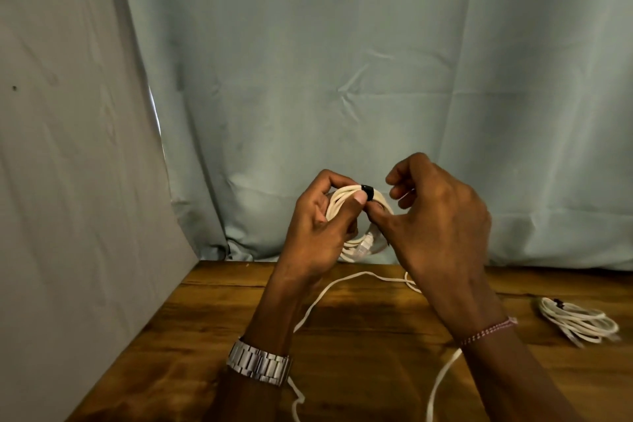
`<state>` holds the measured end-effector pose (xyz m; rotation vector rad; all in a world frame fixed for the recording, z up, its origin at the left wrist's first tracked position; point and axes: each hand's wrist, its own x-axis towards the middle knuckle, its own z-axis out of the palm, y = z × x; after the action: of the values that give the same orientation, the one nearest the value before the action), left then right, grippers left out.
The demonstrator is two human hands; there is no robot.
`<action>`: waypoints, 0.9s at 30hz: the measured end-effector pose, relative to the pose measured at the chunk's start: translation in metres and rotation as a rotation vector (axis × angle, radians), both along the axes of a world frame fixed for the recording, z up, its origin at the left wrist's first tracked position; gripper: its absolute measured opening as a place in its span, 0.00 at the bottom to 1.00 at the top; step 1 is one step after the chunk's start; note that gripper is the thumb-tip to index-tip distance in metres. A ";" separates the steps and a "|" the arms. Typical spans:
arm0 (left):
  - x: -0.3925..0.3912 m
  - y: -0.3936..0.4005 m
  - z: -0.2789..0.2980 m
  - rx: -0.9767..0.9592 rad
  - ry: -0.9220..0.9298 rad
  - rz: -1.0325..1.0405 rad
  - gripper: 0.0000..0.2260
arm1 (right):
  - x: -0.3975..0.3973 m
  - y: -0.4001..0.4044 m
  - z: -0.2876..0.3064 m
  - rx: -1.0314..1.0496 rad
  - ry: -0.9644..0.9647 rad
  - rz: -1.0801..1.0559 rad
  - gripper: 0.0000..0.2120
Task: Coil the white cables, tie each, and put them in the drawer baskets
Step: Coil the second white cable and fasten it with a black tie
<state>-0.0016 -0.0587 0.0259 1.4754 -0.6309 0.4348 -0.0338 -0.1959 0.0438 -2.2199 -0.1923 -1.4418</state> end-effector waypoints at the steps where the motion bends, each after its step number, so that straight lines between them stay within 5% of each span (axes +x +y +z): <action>1: 0.000 0.001 0.001 0.014 0.002 -0.006 0.05 | 0.000 0.000 0.000 0.007 -0.008 0.007 0.19; 11: -0.010 -0.006 0.004 0.097 -0.078 -0.081 0.05 | 0.012 -0.003 -0.008 -0.063 -0.020 0.083 0.16; 17: -0.009 -0.005 0.005 0.027 -0.050 -0.075 0.05 | 0.012 -0.006 -0.003 0.081 0.002 0.322 0.12; 27: -0.005 0.003 0.008 -0.091 -0.001 -0.131 0.05 | -0.003 -0.025 0.021 0.366 0.348 0.810 0.15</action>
<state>-0.0070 -0.0557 0.0335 1.3394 -0.6959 0.3580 -0.0366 -0.2212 0.0646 -1.7317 -0.5753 -0.5875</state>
